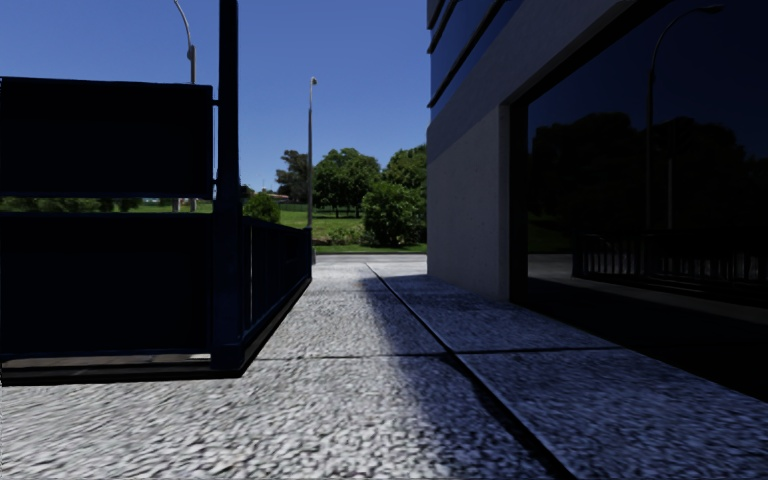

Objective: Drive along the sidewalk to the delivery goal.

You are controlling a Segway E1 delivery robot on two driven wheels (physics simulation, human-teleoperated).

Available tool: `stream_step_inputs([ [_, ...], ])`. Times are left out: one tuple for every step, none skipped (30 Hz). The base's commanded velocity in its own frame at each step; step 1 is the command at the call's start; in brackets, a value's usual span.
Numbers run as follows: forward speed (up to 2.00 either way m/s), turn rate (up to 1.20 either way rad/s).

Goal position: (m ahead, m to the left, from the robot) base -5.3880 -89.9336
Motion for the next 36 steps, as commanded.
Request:
stream_step_inputs([
  [2.00, -0.23],
  [2.00, -0.23],
  [2.00, -0.23],
  [2.00, -0.23],
  [2.00, -0.23],
  [2.00, -0.23],
  [2.00, -0.23],
  [2.00, -0.23],
  [2.00, -0.23],
  [2.00, -0.23],
  [2.00, -0.23],
  [2.00, -0.23],
  [2.00, -0.11],
  [2.00, -0.11],
  [2.00, 0.00],
  [2.00, 0.00],
  [2.00, 0.00],
  [2.00, 0.00],
  [2.00, 0.00],
  [2.00, 0.00],
  [2.00, 0.00],
  [2.00, 0.00],
  [2.00, 0.00],
  [2.00, 0.00],
  [2.00, 0.00],
  [2.00, 0.00],
  [2.00, 0.00],
  [2.00, 0.00],
  [2.00, 0.00],
  [2.00, 0.00],
  [2.00, 0.00],
  [2.00, 0.00],
  [2.00, 0.00],
  [2.00, 0.00],
  [2.00, 0.00],
  [2.00, 0.00],
])
